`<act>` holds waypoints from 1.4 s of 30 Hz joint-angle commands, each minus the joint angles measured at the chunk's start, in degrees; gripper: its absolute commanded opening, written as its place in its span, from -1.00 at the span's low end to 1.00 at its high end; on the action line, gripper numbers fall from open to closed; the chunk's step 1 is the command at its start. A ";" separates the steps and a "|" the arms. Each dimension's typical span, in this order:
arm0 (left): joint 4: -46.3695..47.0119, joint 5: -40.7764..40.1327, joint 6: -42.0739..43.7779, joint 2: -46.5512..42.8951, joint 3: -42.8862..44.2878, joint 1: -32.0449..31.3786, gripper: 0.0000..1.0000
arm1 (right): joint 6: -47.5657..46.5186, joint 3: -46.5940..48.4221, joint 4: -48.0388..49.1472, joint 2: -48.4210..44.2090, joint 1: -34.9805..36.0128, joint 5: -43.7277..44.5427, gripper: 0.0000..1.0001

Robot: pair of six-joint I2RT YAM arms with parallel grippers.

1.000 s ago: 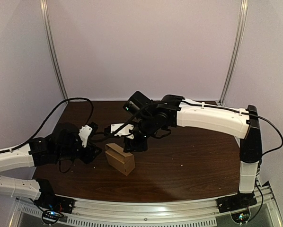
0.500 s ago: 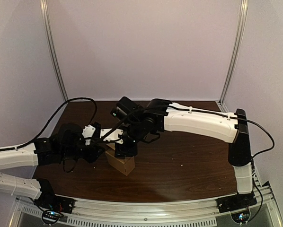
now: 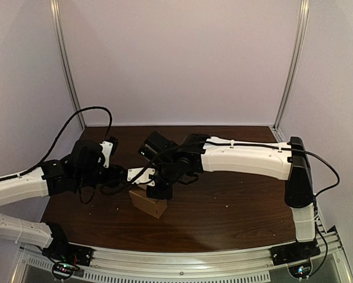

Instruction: Fold the paper box

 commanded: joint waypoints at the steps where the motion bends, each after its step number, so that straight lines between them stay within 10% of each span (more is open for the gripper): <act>1: 2.42 1.83 -1.60 3.28 3.95 0.88 0.00 | -0.88 -3.49 2.54 -2.34 0.85 4.06 -0.48; 24: 12.70 9.70 -10.33 2.18 -8.79 -0.97 -0.06 | -6.81 -14.27 12.08 -3.92 6.35 19.69 -0.59; 42: 13.59 7.57 -9.01 1.83 -10.67 -0.97 -0.06 | 2.37 -8.17 3.36 -7.54 3.01 7.34 -0.05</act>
